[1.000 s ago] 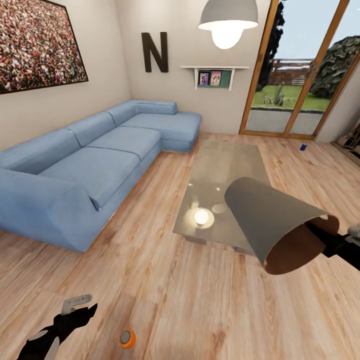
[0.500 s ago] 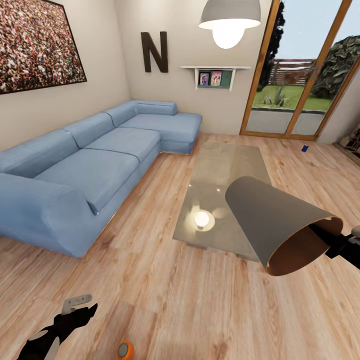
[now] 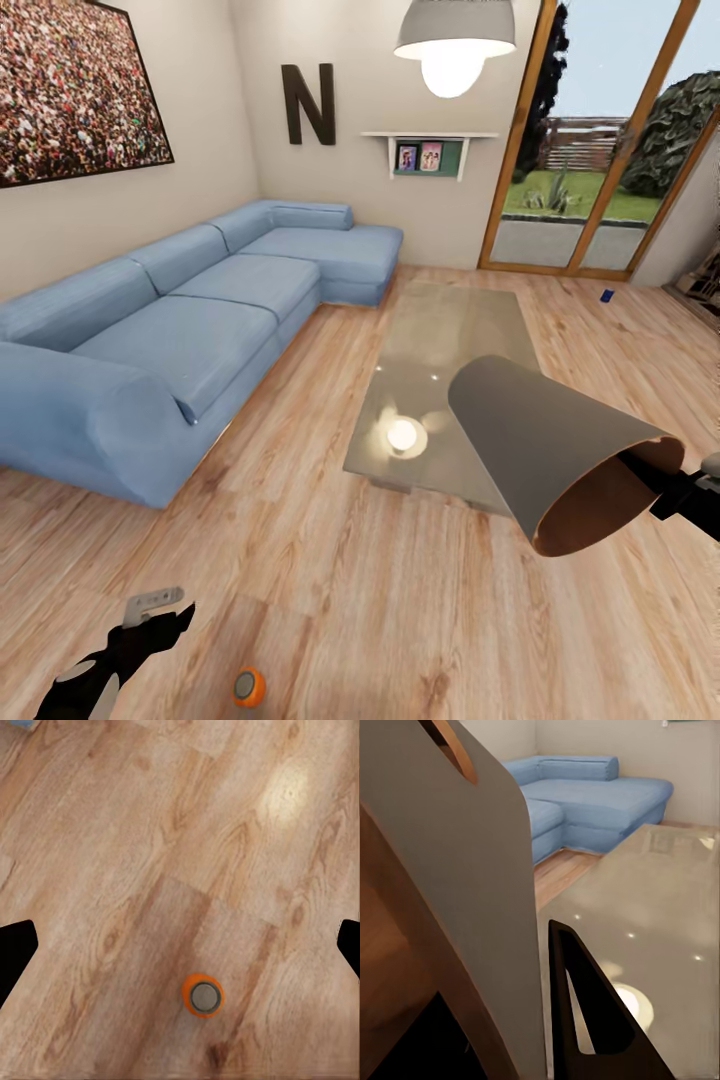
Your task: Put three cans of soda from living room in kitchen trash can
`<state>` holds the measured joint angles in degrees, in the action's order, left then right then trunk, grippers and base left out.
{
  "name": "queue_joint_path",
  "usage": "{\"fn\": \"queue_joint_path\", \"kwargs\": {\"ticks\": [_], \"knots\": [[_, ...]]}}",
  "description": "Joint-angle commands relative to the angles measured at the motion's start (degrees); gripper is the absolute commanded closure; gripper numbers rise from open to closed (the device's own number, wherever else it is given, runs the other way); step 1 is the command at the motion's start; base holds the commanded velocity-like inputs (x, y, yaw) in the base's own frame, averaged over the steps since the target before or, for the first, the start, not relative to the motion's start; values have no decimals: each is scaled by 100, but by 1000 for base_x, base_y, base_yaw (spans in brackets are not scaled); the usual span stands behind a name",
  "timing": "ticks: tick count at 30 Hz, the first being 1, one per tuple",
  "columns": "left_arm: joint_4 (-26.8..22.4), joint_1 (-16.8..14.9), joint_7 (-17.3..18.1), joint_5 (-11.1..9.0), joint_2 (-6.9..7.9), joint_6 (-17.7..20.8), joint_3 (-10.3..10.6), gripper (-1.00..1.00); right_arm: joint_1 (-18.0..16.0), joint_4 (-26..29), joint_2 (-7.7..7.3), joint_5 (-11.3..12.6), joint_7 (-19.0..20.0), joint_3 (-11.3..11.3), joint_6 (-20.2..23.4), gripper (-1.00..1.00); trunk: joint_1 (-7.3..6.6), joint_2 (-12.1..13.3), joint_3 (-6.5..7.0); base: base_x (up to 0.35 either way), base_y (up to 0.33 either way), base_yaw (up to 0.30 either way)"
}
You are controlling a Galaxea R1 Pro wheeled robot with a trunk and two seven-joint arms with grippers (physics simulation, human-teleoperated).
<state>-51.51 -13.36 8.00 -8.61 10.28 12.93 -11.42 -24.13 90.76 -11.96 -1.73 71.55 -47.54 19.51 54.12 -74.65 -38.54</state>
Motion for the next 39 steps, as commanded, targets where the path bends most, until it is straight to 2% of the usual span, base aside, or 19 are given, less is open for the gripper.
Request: {"fn": "queue_joint_path", "kwargs": {"ticks": [1, 6, 16, 21, 31, 39], "knots": [[0, 0, 0, 2, 0, 0, 0, -100, -3, 3, 0, 15, 26, -1, 29, 100, 0, 0, 0, -271, -126, 0], [0, 0, 3, 0, 0, -13, 6, -100, -4, 3, -3, 15, 9, -2, 53, 100, 0, 0, 0, -207, -109, 0], [0, 0, 7, 0, 0, -27, 9, -100, -3, 4, 8, 15, -16, 34, 118, 100, 0, 0, 2, -21, 16, -23], [0, 0, 7, 0, 0, -28, 9, -100, -4, 3, -2, 15, -36, 60, 505, 100, 0, 0, 22, -1, 12, -203], [0, 0, 12, 0, 0, -24, 9, -100, -4, 3, -6, 14, -44, 19, 578, 100, 0, 0, 72, 0, 15, -224], [0, 0, 37, 0, 0, -11, 9, -100, -4, 3, 0, 15, -46, 22, 578, 100, 0, 0, 114, -86, 219, -225]]}}
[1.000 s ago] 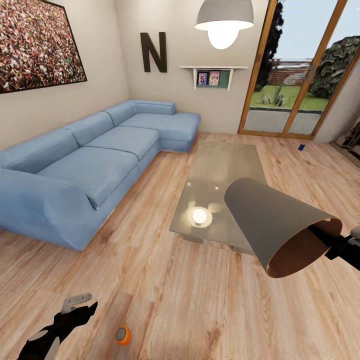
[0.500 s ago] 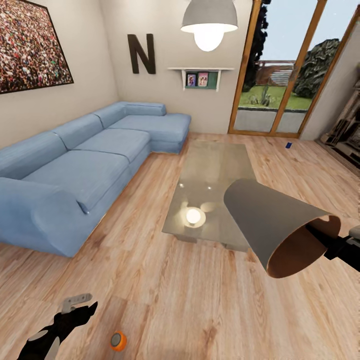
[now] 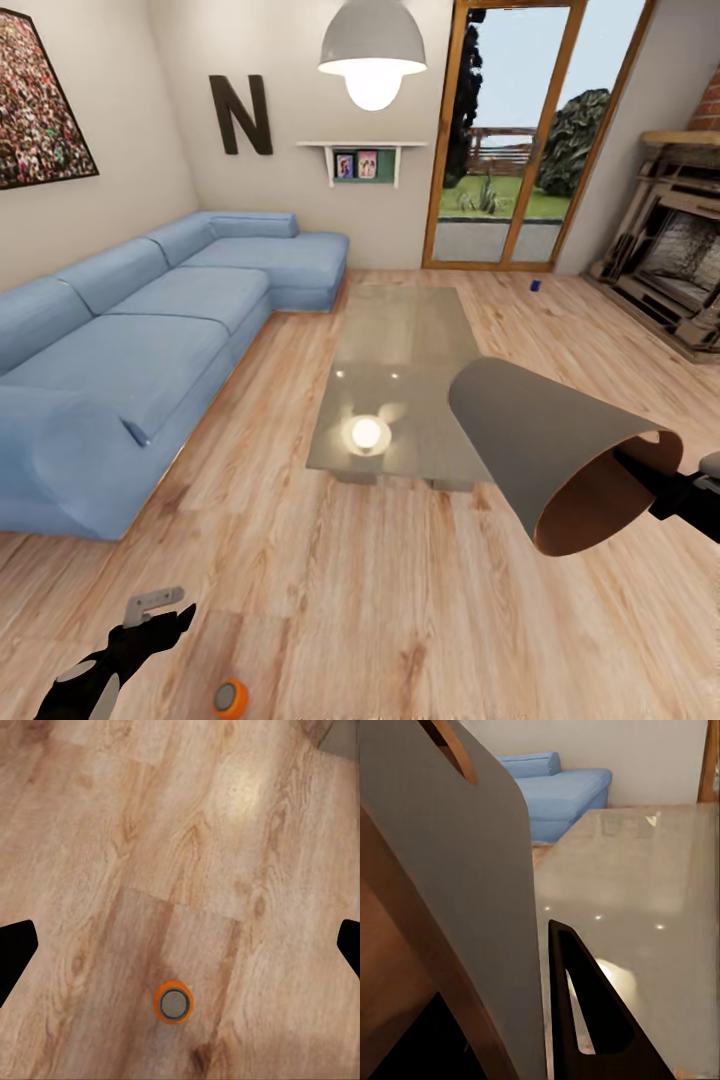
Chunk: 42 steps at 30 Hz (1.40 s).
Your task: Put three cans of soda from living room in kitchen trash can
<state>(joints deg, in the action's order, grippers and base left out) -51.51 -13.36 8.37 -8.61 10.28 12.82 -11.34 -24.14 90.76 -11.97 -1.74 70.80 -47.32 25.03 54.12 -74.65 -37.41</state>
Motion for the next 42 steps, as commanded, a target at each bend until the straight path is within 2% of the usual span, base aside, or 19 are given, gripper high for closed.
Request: {"fn": "queue_joint_path", "kwargs": {"ticks": [1, 16, 22, 27, 34, 38, 42], "knots": [[0, 0, 2, 0, 0, 0, 0, -100, -3, 4, 3, 15, 27, 2, 25, 100, 0, 0, 6, -151, 258, -224], [0, 0, 7, 0, 0, -14, 0, -100, -3, 4, 9, -14, -40, 14, 25, 100, 0, 0, 27, -23, 33, -64], [0, 0, 1, -3, 0, -16, 0, -100, -3, 4, 17, -39, -632, 71, 29, 100, 0, 0, 27, 0, 1, -1], [0, 0, -2, -2, 0, -17, 0, -100, -2, 4, 19, -50, -801, 92, 21, 100, 0, 0, 27, 0, 0, 0], [0, 0, -20, 0, 0, -17, 0, -100, -3, -14, 19, -62, -912, 129, 12, 100, 154, -281, -99, 0, 0, 0], [0, 0, -30, 0, 0, -17, 0, -100, -3, -21, 19, -51, -1235, 245, -11, 100, 241, -441, -171, 0, 0, 0], [-1, 0, -35, 0, 0, -17, 0, -100, -3, -22, 19, -51, -1365, 313, -22, 100, 329, -602, -243, 0, 0, 0]]}}
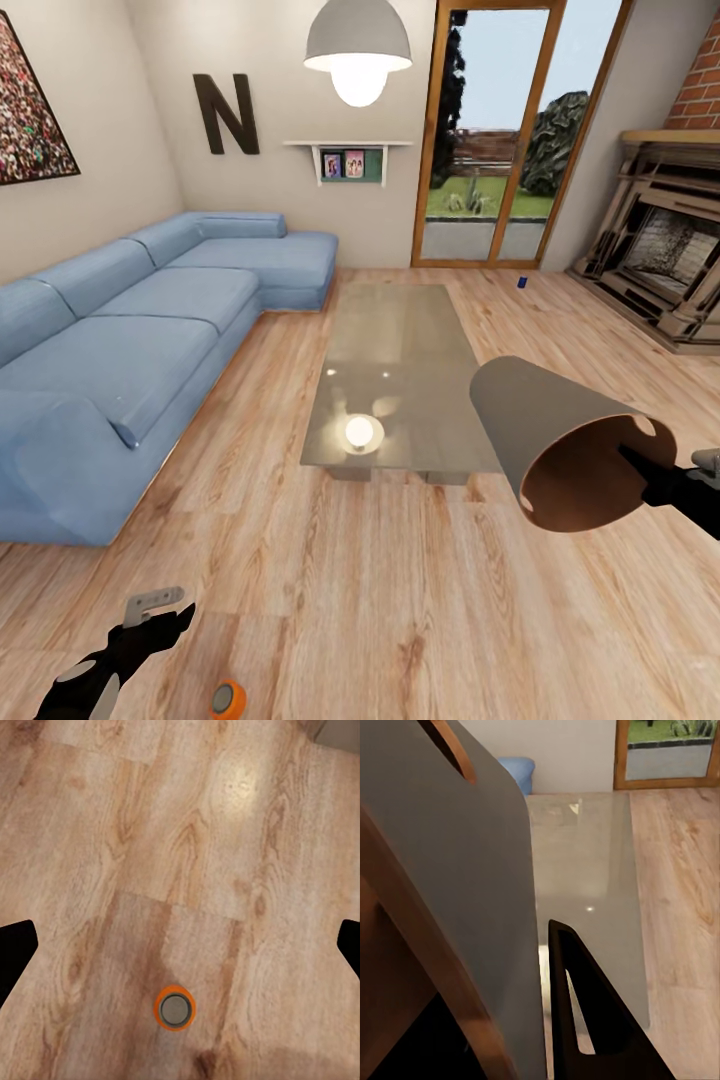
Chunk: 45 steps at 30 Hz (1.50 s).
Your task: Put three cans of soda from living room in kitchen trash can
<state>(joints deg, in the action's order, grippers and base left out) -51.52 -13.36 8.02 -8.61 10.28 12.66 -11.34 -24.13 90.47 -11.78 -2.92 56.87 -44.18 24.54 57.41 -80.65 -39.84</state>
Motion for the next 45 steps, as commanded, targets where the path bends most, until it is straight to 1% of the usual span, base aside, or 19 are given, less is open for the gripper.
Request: {"fn": "queue_joint_path", "kwargs": {"ticks": [1, 8, 9, 13, 14, 15, 17, 20, 23, 24, 27, 29, 32, 38, 41, 42, 45], "knots": [[0, 0, 0, 0, 0, 0, 0, -100, -4, 7, 1, 66, 19, 4, 25, 100, 22, -42, -18, 0, 0, 0], [1, 0, -2, 0, 0, 0, 0, -100, -4, 6, 8, 63, -20, 41, 21, 100, 176, -323, -143, 0, 0, 0], [1, 0, -2, 0, 0, 0, 0, -100, -4, 6, 8, 63, -31, 74, 22, 100, 198, -363, -161, 0, 0, 0], [1, 0, -2, 0, 0, 0, 0, -100, 0, -17, 34, 69, -324, 292, 24, 100, 286, -523, -233, 0, 0, 0], [1, 0, -2, 0, 0, 0, 0, -100, -1, -23, 79, 66, -511, 437, 15, 100, 308, -563, -251, 0, 0, 0], [1, 0, -2, 0, 0, 0, 0, -100, 0, -28, 113, 65, -615, 524, 9, 100, 330, -603, -269, 0, 0, 0], [1, 0, -2, 0, 0, 0, 0, -100, 2, -31, 157, 61, -718, 613, 4, 100, 374, -684, -305, 0, 0, 0], [1, 0, -2, 0, 0, 0, 0, -100, 4, -35, 199, 57, -791, 680, -5, 100, 440, -804, -359, 0, 0, 0], [1, 0, -2, 0, 0, 0, 0, -100, 5, -37, 230, 15, -812, 702, -8, 100, 505, -924, -413, 0, 0, 0], [1, 0, -2, 0, 0, 0, 0, -100, 5, -37, 282, -90, -819, 723, -11, 100, 527, -964, -431, 0, 0, 0], [1, 0, -2, 0, 0, 0, 0, -100, 5, -34, 332, -196, -823, 769, -17, 100, 593, -1085, -484, 0, 0, 0], [1, 0, -2, 0, 0, 0, 0, -100, 5, -35, 373, -266, -828, 824, -107, 100, 637, -1165, -520, 0, 0, 0], [1, 0, -2, 1, 0, 0, 0, -100, 5, -30, 412, -293, -831, 856, -249, 100, 703, -1285, -574, 0, 0, 0], [1, 0, -2, 0, 0, 0, 0, -100, 5, 7, 452, -303, -795, 897, -312, 100, 835, -1526, -682, 0, 0, 0], [1, 0, -2, 0, 0, 0, 0, -100, 5, 20, 457, -306, -777, 995, -322, 100, 901, -1646, -736, 0, 0, 0], [1, 0, -2, 0, 0, 0, 0, -100, 5, 26, 460, -306, -771, 1062, -329, 100, 923, -1686, -754, 0, 0, 0], [1, 0, -2, 1, 0, 0, 0, -100, 5, 30, 466, -306, -773, 1116, -333, 100, 989, -1807, -808, 0, 0, 0]]}}
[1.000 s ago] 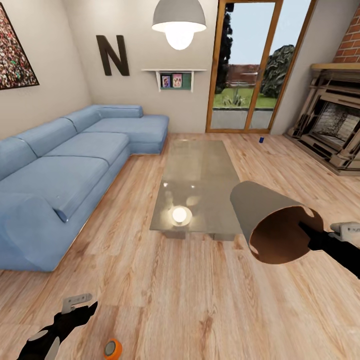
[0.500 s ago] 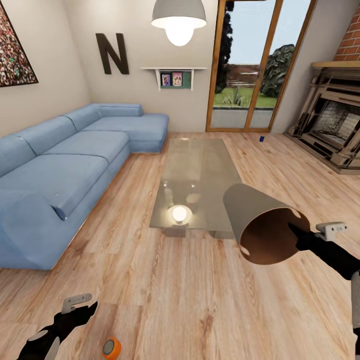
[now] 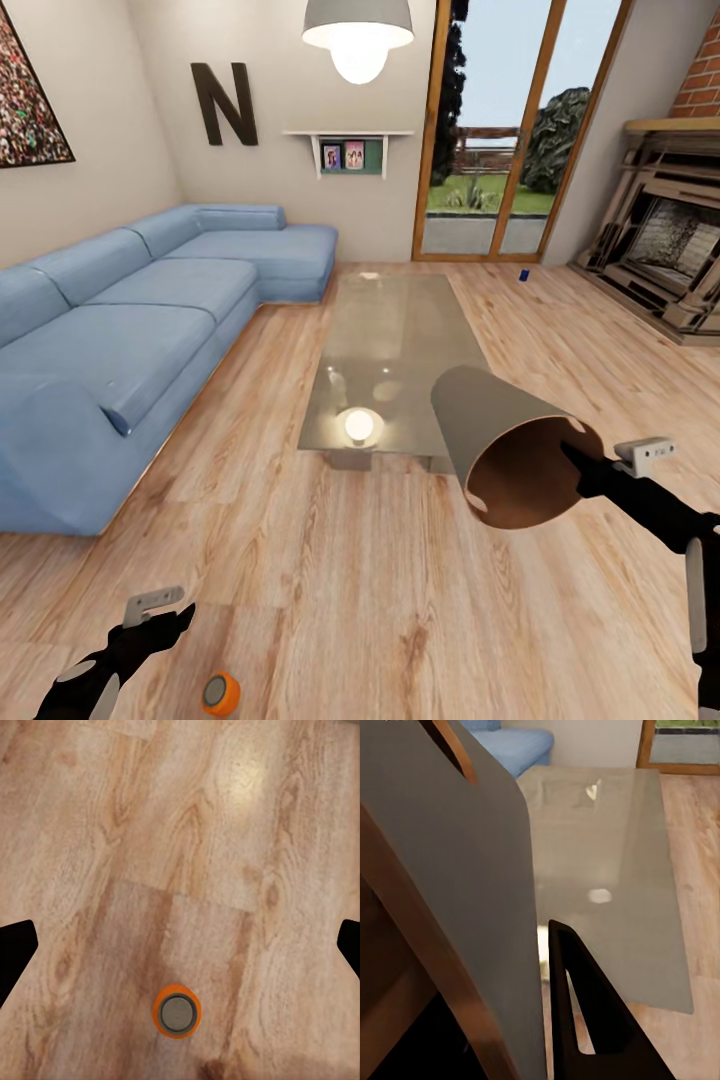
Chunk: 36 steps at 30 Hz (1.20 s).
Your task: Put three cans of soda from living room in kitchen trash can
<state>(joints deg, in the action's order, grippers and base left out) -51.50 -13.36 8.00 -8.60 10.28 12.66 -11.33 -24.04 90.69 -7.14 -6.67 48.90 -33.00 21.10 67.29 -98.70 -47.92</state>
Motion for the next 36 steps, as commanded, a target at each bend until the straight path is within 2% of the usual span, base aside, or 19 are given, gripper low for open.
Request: {"fn": "queue_joint_path", "kwargs": {"ticks": [1, 9, 16, 25, 36], "knots": [[0, 0, 0, 0, 0, 0, 0, -100, -4, 8, 3, 70, 24, 8, 10, 100, 22, -42, -18, 0, 0, 0], [0, 0, -8, 7, 0, 0, 0, -100, 0, 10, 162, 57, -33, 305, -4, 100, 198, -363, -161, 0, 0, 0], [0, 0, -6, 8, 0, -2, 0, -100, 18, 10, 198, 53, -38, 396, -9, 100, 352, -644, -287, 0, 0, 0], [0, 0, 0, 1, 0, -54, 5, -100, 22, 10, 204, 60, -46, 431, -2, 100, 352, -644, -279, 0, 0, -16], [0, 0, 24, 5, 0, -124, 8, -100, 22, 10, 211, 61, -47, 439, 14, 100, 352, -644, -218, -39, 23, -156]]}}
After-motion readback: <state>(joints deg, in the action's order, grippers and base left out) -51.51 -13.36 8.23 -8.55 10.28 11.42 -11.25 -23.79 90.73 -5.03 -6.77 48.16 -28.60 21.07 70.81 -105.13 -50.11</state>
